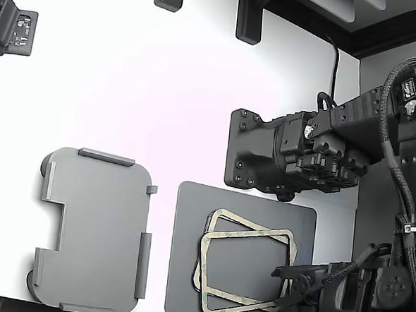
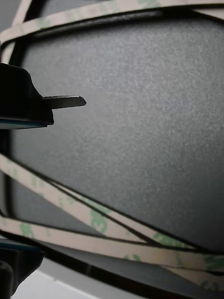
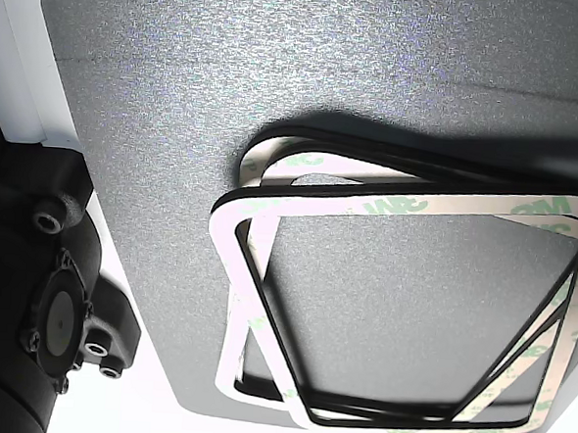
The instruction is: Grab top frame and put it into gray box.
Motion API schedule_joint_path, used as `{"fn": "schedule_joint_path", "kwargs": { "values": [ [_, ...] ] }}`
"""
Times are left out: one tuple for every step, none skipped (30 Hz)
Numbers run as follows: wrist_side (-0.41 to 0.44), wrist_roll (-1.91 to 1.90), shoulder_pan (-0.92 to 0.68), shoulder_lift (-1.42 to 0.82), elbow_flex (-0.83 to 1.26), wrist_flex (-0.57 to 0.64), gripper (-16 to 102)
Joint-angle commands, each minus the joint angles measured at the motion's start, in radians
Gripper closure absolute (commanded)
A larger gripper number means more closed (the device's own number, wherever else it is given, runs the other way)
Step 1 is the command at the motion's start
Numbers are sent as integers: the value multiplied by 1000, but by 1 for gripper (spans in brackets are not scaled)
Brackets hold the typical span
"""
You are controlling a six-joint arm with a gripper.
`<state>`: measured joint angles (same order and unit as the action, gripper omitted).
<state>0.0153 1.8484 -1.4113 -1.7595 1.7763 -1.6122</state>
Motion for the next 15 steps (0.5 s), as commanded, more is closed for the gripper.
{"fn": "schedule_joint_path", "kwargs": {
  "values": [
    [-2, -23, -11, 15, -55, 0, -14],
    [-2, -29, -17, 26, -61, 3, -14],
    [-2, -34, -25, 35, -69, 8, -14],
    [-2, -38, -31, 46, -75, 11, -14],
    [-2, -44, -38, 58, -87, 12, -13],
    [2, -51, -49, 71, -95, 15, -12],
    [2, -52, -58, 81, -103, 21, -12],
    [3, -54, -67, 91, -109, 28, -11],
    [6, -63, -75, 101, -110, 38, -10],
    [6, -72, -81, 109, -107, 52, -9],
    [6, -75, -86, 118, -104, 67, -9],
    [6, -78, -92, 126, -104, 77, -7],
    [6, -84, -95, 135, -106, 86, -6],
    [6, -91, -98, 146, -107, 91, -4],
    [6, -100, -101, 153, -110, 94, -4]
  ]
}}
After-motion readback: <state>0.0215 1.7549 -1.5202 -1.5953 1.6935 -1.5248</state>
